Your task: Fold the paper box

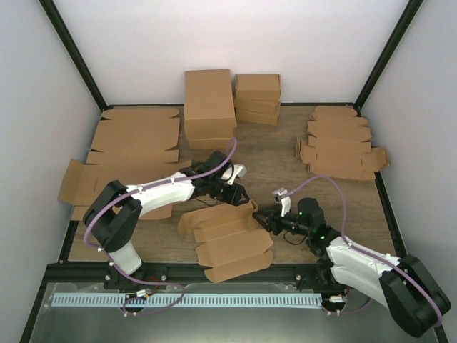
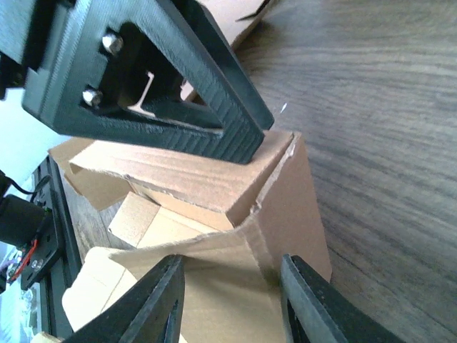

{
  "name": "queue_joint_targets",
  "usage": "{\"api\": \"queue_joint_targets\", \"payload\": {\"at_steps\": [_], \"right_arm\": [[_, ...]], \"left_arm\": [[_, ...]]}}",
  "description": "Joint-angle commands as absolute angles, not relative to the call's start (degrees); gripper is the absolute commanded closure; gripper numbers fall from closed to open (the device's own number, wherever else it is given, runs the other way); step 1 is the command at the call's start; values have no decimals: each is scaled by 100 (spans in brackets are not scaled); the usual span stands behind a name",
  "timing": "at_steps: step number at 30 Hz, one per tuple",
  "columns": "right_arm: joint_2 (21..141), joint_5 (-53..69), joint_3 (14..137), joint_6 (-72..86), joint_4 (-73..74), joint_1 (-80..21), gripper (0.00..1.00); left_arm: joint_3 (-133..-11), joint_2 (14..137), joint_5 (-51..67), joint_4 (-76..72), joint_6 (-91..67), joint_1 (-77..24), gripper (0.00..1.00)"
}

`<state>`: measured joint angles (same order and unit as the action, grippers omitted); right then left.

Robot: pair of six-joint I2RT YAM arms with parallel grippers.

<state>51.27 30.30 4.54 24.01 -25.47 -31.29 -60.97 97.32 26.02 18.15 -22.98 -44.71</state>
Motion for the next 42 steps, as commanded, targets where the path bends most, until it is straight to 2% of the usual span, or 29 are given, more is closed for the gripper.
{"api": "queue_joint_targets", "payload": {"at_steps": [1,5,8,14,18,23,28,36,42], "right_arm": [[5276,2397,642,2208,-2636,-3505,60],[5235,1914,643,2118,-2588,-3902,59],[5240,1539,661,2073,-2552,-4143,52],[5636,1116,834,2020,-2564,-4305,51],[5897,782,916,1969,-2633,-4427,47],[6078,682,1004,1863,-2716,-4434,47],[6151,642,1052,1805,-2706,-4438,42],[6455,507,1215,1827,-2599,-4452,46],[6713,-223,1476,2068,-2307,-4604,51]], "left_arm": [[-5961,9587,2434,1810,-2333,-4539,56],[-5926,9559,2420,1806,-2332,-4557,56],[-5924,9542,2408,1819,-2305,-4562,56],[-5930,9527,2469,1775,-2361,-4555,56],[-5954,9546,2479,1770,-2369,-4557,56],[-5985,9584,2493,1706,-2413,-4551,56],[-6179,9689,2348,1801,-2433,-4488,55],[-6396,9873,2510,1828,-2407,-4455,55],[-6343,9873,2567,1764,-2429,-4456,55]]}}
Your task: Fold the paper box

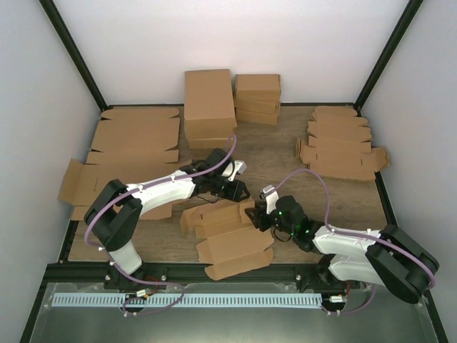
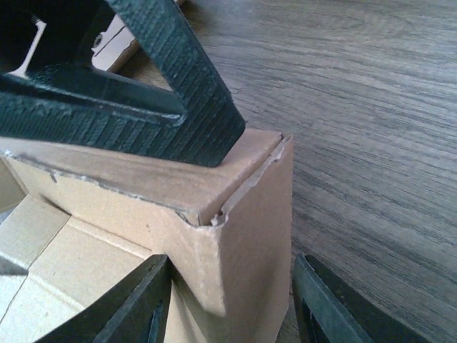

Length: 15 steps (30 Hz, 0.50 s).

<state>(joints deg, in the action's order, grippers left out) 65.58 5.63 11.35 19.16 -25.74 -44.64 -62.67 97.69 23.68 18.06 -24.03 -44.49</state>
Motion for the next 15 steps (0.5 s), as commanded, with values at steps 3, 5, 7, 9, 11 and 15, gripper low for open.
{"api": "queue_joint_targets", "payload": {"at_steps": [3,5,7,9,11,15], "right_arm": [[6873,-911,1683,2236,-2015,-4814,54],[6987,-1265,1786,2333,-1864,-4925,57],[7064,-1576,1841,2444,-1781,-5032,61],[7117,-1802,1890,2546,-1678,-5089,65],[7161,-2094,1956,2671,-1500,-5156,69],[7375,-2407,2068,2796,-1375,-5223,82]], "left_arm": [[-6292,9864,2576,1726,-2443,-4459,55],[-6272,9853,2575,1714,-2452,-4456,55],[-6265,9842,2568,1711,-2452,-4454,55],[-6267,9825,2558,1714,-2452,-4455,55],[-6286,9811,2534,1729,-2443,-4450,55],[-6345,9811,2522,1758,-2426,-4444,55]]}}
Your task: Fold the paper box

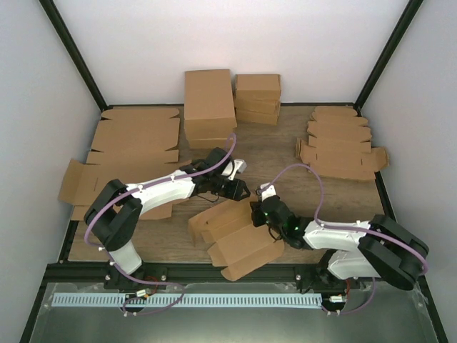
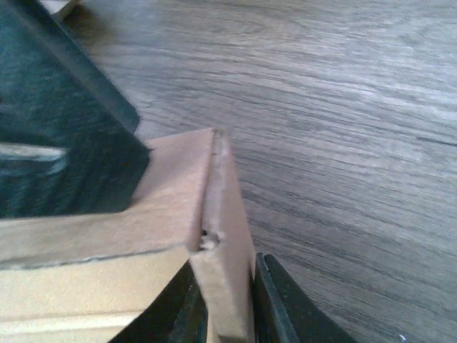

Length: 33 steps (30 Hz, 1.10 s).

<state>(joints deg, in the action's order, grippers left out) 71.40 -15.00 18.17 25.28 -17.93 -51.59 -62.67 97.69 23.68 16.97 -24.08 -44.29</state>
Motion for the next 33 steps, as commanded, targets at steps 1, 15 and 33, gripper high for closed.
{"api": "queue_joint_targets", "payload": {"at_steps": [1,15,33], "right_arm": [[7433,-2495,2106,2833,-1331,-5243,87],[6759,-2385,1877,3017,-1389,-5370,99],[7051,-1091,1228,1655,-3832,-5370,94]], "left_arm": [[-6361,9797,2516,1765,-2424,-4440,55],[-5776,7975,1508,2437,-2328,-4193,29],[-5167,7325,2231,2626,-1815,-3208,13]]}}
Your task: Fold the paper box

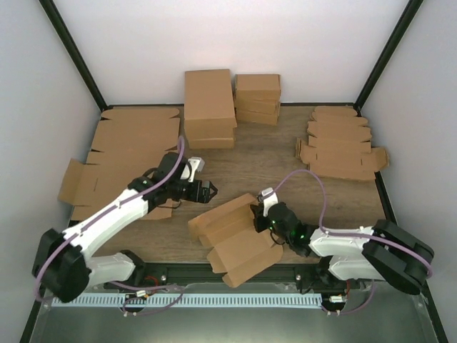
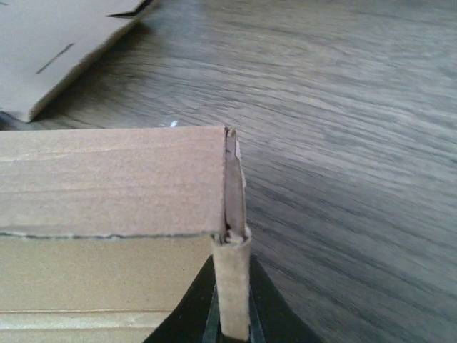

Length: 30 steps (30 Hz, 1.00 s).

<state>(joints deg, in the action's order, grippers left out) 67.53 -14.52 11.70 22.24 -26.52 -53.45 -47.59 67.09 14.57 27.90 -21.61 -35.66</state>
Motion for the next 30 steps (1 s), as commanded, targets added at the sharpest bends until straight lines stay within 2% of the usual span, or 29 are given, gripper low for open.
{"api": "queue_joint_targets", "payload": {"at_steps": [1,6,13,19,30], "right_arm": [[7136,-1033,1216,1597,-3995,-5370,94],[7315,-831,1154,1459,-4518,-5370,93],[7572,-692,1168,1173,-5040,-5370,92],[8089,-720,1253,1131,-5543,-5370,91],[8742,-561,1399,1167,-5865,-5370,83]], "left_arm": [[-5332,7567,2423,2634,-1719,-3190,14],[-5857,8666,3352,2427,-1576,-3239,20],[-6316,9575,3531,2252,-1545,-3643,20],[-6164,9778,3739,1940,-1642,-3707,25],[-5876,9816,3359,1922,-1564,-3675,25]]}}
